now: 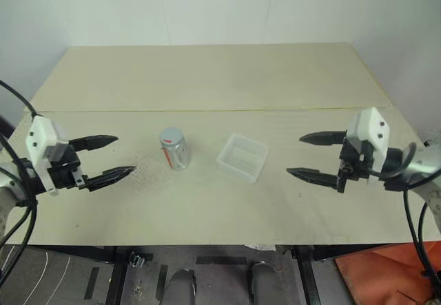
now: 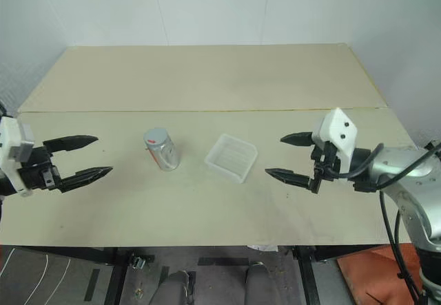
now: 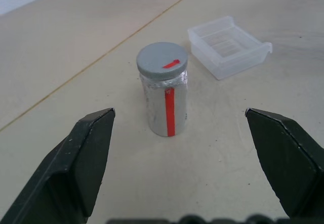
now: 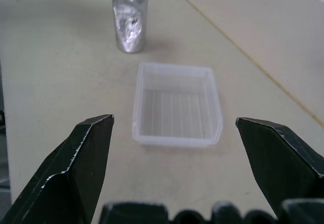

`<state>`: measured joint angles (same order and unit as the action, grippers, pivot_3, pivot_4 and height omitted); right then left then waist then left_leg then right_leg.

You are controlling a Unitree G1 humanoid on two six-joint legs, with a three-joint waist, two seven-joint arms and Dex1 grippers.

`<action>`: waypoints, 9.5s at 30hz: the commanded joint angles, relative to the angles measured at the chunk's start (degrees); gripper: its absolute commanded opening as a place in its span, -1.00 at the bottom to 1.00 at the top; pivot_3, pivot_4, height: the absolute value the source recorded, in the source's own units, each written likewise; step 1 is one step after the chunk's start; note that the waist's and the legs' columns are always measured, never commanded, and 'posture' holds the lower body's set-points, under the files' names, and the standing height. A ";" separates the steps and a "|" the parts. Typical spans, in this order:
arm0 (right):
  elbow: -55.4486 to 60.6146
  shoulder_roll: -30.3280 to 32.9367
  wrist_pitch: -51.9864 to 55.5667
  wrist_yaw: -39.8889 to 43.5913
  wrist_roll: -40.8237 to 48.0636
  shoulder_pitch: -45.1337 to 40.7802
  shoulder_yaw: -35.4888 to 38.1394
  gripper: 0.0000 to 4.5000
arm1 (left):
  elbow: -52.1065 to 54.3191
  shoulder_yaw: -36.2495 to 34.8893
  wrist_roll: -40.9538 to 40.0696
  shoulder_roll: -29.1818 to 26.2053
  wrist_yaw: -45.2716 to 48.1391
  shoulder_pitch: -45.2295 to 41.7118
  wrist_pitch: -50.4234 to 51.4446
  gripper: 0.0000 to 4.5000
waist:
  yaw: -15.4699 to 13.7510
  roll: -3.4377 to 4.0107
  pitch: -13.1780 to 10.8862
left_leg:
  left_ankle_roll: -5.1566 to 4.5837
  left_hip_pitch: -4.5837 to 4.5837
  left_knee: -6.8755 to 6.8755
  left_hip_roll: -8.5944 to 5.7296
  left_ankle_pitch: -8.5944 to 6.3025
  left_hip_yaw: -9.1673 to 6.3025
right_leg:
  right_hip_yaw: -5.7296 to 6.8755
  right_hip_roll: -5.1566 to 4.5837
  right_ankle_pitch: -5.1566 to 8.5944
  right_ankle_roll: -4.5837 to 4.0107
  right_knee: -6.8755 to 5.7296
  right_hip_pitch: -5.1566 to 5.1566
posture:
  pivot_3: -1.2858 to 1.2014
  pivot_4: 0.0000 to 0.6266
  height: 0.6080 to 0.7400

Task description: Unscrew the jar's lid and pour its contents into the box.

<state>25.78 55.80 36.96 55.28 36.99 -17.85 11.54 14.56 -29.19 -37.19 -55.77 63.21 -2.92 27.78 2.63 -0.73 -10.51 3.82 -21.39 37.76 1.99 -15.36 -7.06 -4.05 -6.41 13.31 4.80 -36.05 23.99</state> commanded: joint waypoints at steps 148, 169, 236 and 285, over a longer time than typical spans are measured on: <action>-39.59 -29.86 -14.08 31.94 -4.35 -48.21 -24.84 0.23 | -27.57 35.17 5.16 27.14 29.23 -52.99 -7.00 -0.14 | 4.45 0.03 0.00 | 0.09 -0.05 0.04 -0.03 0.08 -0.16 | 0.01 0.07 -0.01 0.04 -0.18 0.11 | 0.03 -0.52 1.00; -15.82 -21.84 3.57 10.48 -1.66 -36.11 -10.85 0.99 | -33.02 30.63 9.98 24.19 19.19 -49.30 -8.20 -0.14 | 4.29 0.06 -0.03 | 0.26 -0.17 0.07 -0.04 0.17 -0.27 | 0.06 0.08 0.01 0.02 -0.61 0.22 | 0.03 -0.52 1.00; -12.17 -36.39 9.04 -18.07 -9.17 -39.32 -19.54 0.99 | -28.42 30.81 9.49 26.90 14.80 -47.78 -5.76 -0.14 | 4.21 0.07 -0.02 | 0.22 -0.18 0.05 -0.05 0.15 -0.30 | 0.06 0.08 0.00 0.01 -0.62 0.23 | 0.03 -0.52 1.00; -7.95 -34.51 12.42 -20.31 -5.00 -39.03 -19.35 0.99 | -30.58 30.81 10.18 28.42 14.80 -48.59 -7.29 -0.14 | 3.83 0.07 -0.03 | 0.19 -0.17 0.05 -0.05 0.13 -0.30 | 0.06 0.08 0.00 0.01 -0.63 0.23 | 0.03 -0.52 1.00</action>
<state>17.30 21.52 50.58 35.81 32.85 -55.56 -8.04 -16.75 2.08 -26.99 -27.02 77.76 -49.96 21.44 6.47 -0.66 -10.54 4.00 -21.56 37.81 1.94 -15.23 -7.35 -3.99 -6.33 13.31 4.81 -36.67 24.22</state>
